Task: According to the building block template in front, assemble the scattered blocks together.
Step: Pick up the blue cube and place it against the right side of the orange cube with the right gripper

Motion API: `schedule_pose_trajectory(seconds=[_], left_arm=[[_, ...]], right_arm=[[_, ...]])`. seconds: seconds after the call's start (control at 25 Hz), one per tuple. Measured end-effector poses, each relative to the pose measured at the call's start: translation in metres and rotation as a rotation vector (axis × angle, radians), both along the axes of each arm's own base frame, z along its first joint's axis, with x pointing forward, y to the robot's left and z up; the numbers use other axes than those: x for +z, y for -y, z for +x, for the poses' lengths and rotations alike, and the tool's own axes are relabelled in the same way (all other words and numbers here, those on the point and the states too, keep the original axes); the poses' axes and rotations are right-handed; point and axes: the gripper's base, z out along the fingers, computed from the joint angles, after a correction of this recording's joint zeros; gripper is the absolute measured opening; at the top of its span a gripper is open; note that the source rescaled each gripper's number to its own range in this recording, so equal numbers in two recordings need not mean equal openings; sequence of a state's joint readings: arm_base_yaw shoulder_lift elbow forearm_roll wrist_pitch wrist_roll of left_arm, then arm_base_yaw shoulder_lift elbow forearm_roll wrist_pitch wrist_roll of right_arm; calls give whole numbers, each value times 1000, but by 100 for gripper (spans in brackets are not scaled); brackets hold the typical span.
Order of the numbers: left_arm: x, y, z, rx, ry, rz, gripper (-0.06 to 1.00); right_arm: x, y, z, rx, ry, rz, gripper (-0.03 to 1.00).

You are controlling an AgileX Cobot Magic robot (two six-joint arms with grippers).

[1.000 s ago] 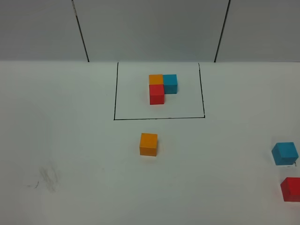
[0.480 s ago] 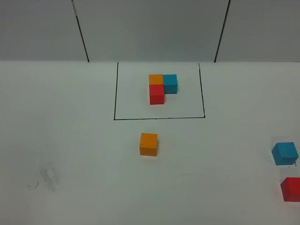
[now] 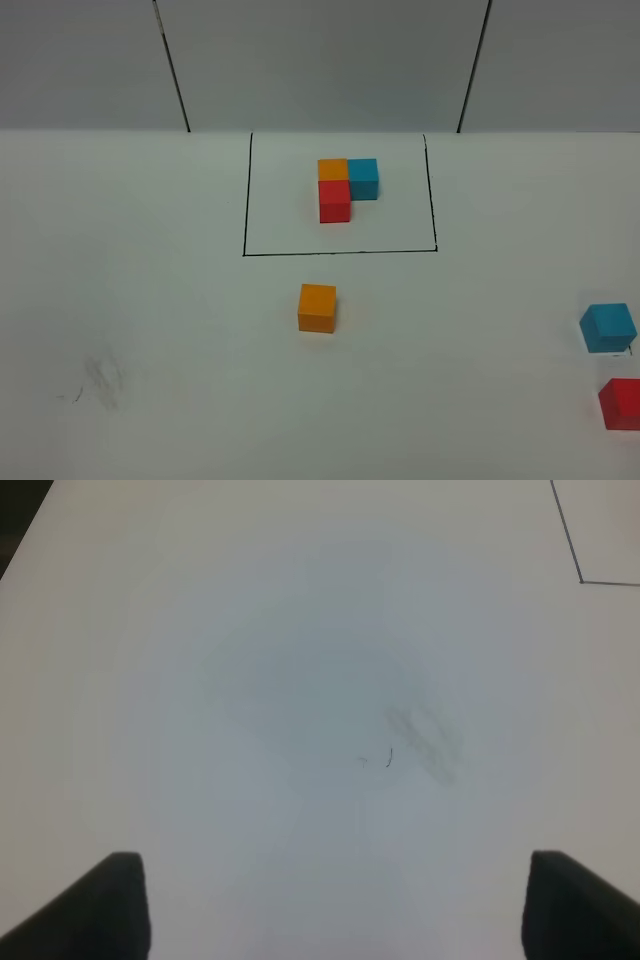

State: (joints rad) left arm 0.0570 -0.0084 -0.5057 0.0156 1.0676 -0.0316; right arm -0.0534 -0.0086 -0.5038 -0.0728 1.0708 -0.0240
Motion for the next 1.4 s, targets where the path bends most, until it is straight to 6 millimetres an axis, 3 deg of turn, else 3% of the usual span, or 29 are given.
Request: schedule_pose_trajectory(seconds=[1.24,1.4], left_arm=[[0,0,0,1,0,-2,65],[0,0,0,1,0,-2,65]], right_arm=[[0,0,0,0,-1,0,83],[8,1,12,2,-38,1,84]])
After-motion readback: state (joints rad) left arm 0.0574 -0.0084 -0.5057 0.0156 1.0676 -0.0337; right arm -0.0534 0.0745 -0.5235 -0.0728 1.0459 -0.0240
